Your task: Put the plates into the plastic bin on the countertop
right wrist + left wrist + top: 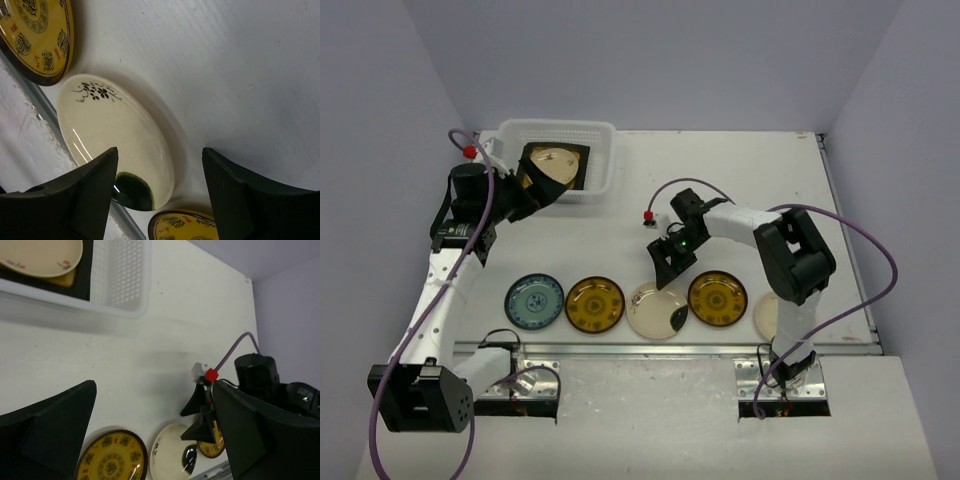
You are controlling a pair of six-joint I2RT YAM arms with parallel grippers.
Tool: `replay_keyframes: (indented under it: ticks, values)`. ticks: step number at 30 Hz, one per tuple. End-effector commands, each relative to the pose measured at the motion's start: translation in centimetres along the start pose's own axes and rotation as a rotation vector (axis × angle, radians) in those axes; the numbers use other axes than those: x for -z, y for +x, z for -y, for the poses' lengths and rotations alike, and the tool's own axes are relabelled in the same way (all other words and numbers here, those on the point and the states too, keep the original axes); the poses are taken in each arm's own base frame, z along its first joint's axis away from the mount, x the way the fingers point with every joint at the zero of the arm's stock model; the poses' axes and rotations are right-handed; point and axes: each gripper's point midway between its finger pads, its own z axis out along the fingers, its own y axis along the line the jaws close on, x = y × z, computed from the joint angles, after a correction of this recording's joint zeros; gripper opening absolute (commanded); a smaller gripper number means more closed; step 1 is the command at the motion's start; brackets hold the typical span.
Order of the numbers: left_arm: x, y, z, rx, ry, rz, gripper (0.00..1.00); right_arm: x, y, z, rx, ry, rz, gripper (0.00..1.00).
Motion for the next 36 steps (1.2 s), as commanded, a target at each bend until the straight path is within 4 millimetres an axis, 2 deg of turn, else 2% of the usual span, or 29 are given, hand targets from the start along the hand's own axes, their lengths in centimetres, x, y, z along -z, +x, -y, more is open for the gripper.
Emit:
replay_keyframes:
  ticks: [1,2,7,10,14,20,21,24,27,30,36]
  values:
    - [1.0,1.8,-0.4,-0.095,0.019,-0.062,1.0,-0.4,-0.7,0.9,0.066,0.008,-0.015,0.6]
    - [1.1,2.1,-0.5,-0.104,0.018,-0.068,1.0,-0.7,-0.5,1.1,0.061,0.011,-0.025,0.56]
    - [1.3,2.9,-0.8,-0.107,0.02,-0.085,1.0,-1.3,0.4,2.4,0.049,0.069,-0.037,0.25]
    - [1.2,3.1,-0.9,-0.105,0.026,-0.091,1.0,-1.4,0.4,2.6,0.042,0.077,-0.04,0.19]
    - [1.0,3.4,-0.9,-0.1,0.033,-0.1,1.0,-1.1,0.2,2.2,0.048,0.068,-0.025,0.0]
    - [0.4,4.5,-1.9,-0.08,0.022,-0.125,1.0,1.2,-1.6,0.3,0.061,0.051,0.055,0.0]
    - [0.2,5.0,-2.0,-0.072,0.03,-0.14,1.0,2.5,-2.3,-0.3,0.071,0.058,0.099,0.0]
    - [-0.4,6.3,-2.1,-0.052,0.056,-0.177,1.0,4.8,-3.1,-0.1,0.058,0.118,0.154,0.0]
    - [-1.1,7.9,-0.8,-0.056,0.102,-0.224,1.0,7.6,-4.4,0.0,0.001,0.162,0.225,0.0]
    - [-2.2,10.5,1.6,-0.059,0.179,-0.297,1.0,10.7,-6.6,-0.6,-0.072,0.171,0.33,0.0]
    - [-3.6,12.8,3.7,-0.043,0.255,-0.352,0.99,15.1,-10.8,-5.3,-0.093,-0.043,0.529,0.0]
